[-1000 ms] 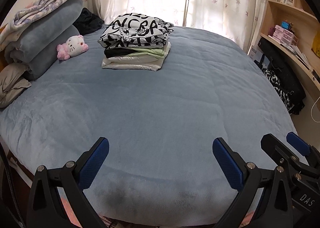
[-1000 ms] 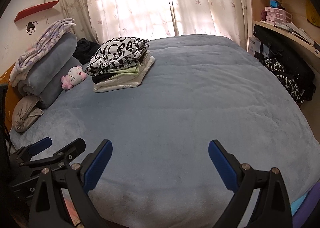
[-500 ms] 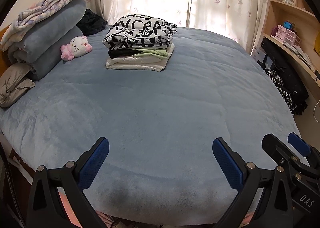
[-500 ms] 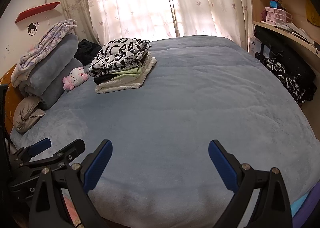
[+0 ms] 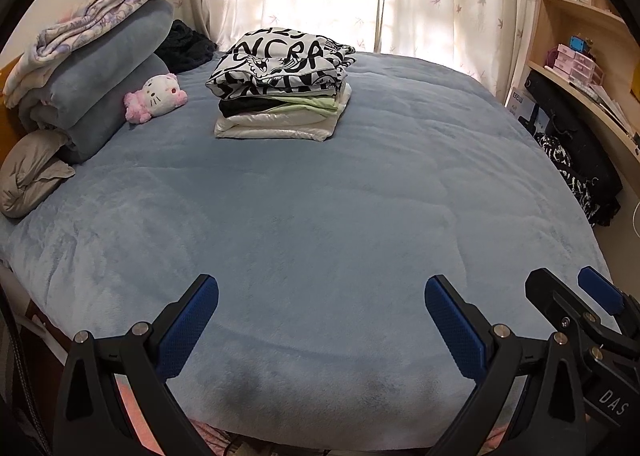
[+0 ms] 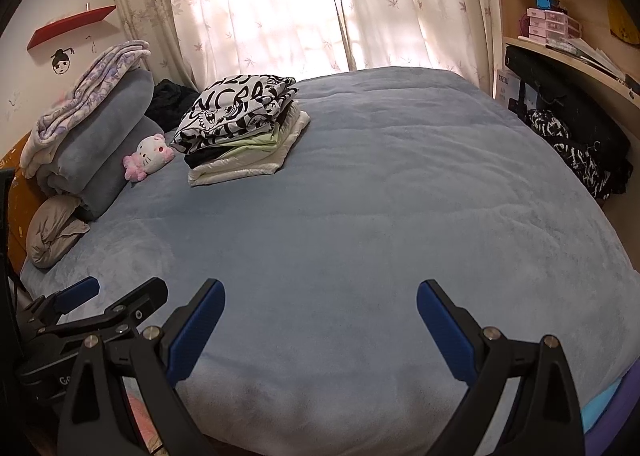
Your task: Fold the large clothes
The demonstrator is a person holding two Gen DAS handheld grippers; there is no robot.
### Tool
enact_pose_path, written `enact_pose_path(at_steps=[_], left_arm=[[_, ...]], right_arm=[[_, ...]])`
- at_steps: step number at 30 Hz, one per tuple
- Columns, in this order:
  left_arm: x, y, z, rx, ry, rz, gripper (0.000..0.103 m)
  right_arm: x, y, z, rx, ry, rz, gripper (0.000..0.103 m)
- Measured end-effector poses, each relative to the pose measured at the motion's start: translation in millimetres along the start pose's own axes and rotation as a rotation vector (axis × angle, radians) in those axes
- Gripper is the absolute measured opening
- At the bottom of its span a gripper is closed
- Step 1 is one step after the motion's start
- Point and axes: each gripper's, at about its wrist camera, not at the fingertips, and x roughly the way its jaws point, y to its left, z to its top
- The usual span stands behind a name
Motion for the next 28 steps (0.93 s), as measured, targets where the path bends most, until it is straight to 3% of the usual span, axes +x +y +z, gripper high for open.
enact_pose_path(at_steps=[28], left_arm=[[-0.8,-1.2,-2.5,0.016,-0.007,0.012,0.102]], right_arm=[[3.8,0.6,-4.1,0.006,0.002,-0.003,0.097]])
